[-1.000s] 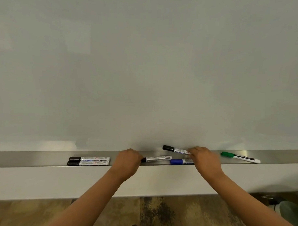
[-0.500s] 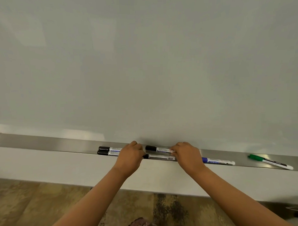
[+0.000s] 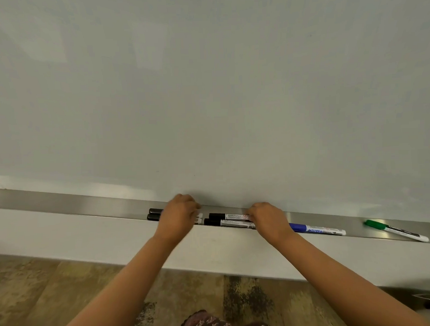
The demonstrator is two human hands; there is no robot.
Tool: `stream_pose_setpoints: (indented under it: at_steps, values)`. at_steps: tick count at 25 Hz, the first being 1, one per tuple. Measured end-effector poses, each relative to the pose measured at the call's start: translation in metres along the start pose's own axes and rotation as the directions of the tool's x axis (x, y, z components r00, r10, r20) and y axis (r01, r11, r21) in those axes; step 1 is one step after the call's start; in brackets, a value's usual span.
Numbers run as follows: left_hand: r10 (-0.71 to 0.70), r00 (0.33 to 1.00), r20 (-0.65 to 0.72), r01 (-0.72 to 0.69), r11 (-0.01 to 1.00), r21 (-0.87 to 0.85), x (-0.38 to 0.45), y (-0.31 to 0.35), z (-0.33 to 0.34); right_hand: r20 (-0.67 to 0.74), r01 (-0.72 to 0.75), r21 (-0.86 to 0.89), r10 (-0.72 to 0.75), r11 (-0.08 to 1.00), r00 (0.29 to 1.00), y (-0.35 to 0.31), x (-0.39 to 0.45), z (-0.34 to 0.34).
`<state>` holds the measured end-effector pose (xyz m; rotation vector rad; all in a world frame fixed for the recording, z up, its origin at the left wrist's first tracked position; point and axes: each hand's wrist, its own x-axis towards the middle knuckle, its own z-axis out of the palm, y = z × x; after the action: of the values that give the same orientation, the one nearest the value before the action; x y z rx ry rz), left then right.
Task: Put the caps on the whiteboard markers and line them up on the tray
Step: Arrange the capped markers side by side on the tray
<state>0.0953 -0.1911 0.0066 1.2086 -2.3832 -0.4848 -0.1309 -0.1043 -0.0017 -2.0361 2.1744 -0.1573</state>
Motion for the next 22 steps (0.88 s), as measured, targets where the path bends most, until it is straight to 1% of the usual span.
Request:
stream_pose_setpoints:
  at_steps: [1,3,4,6,8,11,14,18,20,22]
  values:
    - [-0.113,0.992,-0.059,0.11,0.993,-0.049,0.002,-0.009,-0.008,0.004,0.007,0.001,-0.007,1.0,1.0,0.0,0.0,-0.001]
    - [-0.333,0.935,-0.119,0.322,0.941,-0.102,0.003,-0.03,-0.024,0.003,0.018,-0.002,-0.018,1.0,1.0,-0.001,0.0,-0.001]
    - [-0.415,0.901,-0.125,0.404,0.909,-0.106,0.002,-0.039,-0.03,0.001,0.023,-0.006,-0.023,1.0,1.0,-0.002,0.0,0.0]
    - [-0.516,0.847,-0.13,0.505,0.856,-0.11,-0.001,-0.052,-0.037,0.001,0.036,-0.011,-0.036,0.999,0.999,-0.003,0.0,0.001]
    - [-0.563,0.817,-0.124,0.552,0.826,-0.117,-0.005,-0.059,-0.039,0.004,0.046,-0.001,-0.046,0.999,0.999,-0.005,0.0,0.001]
    - [-0.631,0.773,-0.061,0.624,0.774,-0.11,-0.007,-0.063,-0.037,0.018,0.059,0.009,-0.059,0.998,0.998,-0.008,-0.001,0.001]
    - [-0.651,0.759,-0.025,0.646,0.757,-0.099,-0.005,-0.062,-0.037,0.022,0.071,0.025,-0.072,0.997,0.997,-0.011,-0.004,0.0]
    - [-0.652,0.758,-0.019,0.648,0.756,-0.091,-0.002,-0.062,-0.039,0.03,0.068,0.066,-0.071,0.995,0.997,-0.015,-0.004,-0.001]
    - [-0.651,0.759,-0.018,0.647,0.757,-0.085,-0.002,-0.062,-0.039,-0.024,0.006,0.11,-0.004,0.994,1.0,-0.016,-0.007,-0.004]
    - [-0.648,0.761,-0.018,0.646,0.76,-0.075,-0.002,-0.063,-0.039,-0.077,-0.13,0.188,0.146,0.974,0.986,-0.015,-0.01,-0.006]
